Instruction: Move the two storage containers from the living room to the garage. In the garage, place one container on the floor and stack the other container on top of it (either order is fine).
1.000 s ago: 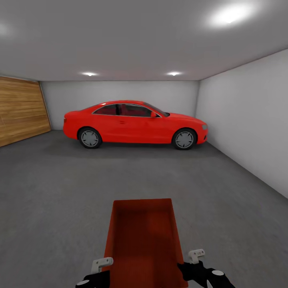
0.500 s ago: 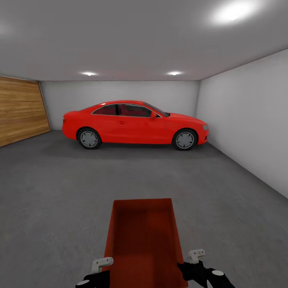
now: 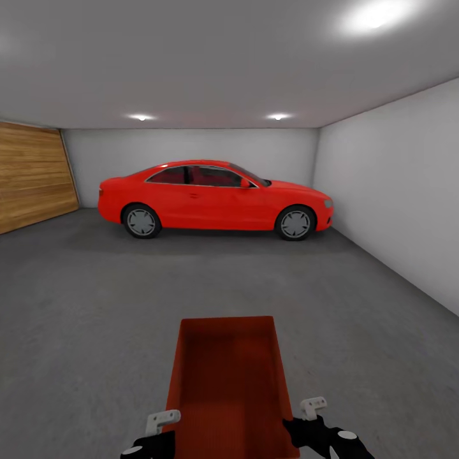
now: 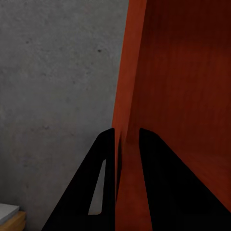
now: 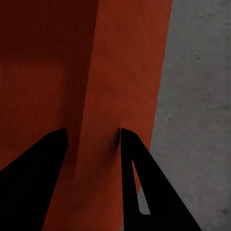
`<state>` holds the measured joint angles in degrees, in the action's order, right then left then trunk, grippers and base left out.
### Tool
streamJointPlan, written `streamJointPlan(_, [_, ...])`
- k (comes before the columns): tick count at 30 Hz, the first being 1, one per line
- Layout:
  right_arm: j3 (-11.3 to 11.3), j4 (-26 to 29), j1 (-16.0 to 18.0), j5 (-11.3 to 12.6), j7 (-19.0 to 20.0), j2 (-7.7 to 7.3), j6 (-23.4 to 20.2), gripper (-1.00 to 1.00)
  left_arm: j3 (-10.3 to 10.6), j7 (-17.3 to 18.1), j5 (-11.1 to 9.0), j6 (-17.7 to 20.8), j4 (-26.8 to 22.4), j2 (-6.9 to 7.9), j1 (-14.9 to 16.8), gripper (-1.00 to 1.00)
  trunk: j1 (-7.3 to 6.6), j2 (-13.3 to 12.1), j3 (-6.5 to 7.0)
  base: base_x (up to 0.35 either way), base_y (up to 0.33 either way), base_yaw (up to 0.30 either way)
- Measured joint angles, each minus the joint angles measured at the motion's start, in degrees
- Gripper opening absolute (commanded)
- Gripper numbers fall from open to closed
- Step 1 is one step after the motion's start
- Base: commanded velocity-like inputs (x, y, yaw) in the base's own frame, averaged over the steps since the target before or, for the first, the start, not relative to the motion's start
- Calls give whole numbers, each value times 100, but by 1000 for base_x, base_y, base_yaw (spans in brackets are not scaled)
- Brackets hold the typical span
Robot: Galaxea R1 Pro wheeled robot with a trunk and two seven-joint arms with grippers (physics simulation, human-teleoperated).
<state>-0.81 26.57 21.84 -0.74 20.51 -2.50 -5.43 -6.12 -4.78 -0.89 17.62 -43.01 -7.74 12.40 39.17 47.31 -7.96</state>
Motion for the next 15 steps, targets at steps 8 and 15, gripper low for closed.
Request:
streamJointPlan(8, [3,2,0,1,1,1,-26,-100,-2,-1,1,22,-3,0,0,-100,0,0,0,2,0,0])
streamJointPlan(15, [2,2,0,3,0,2,-28,-100,-2,-1,3,25,-5,0,0,-100,-2,0,0,152,-12,0])
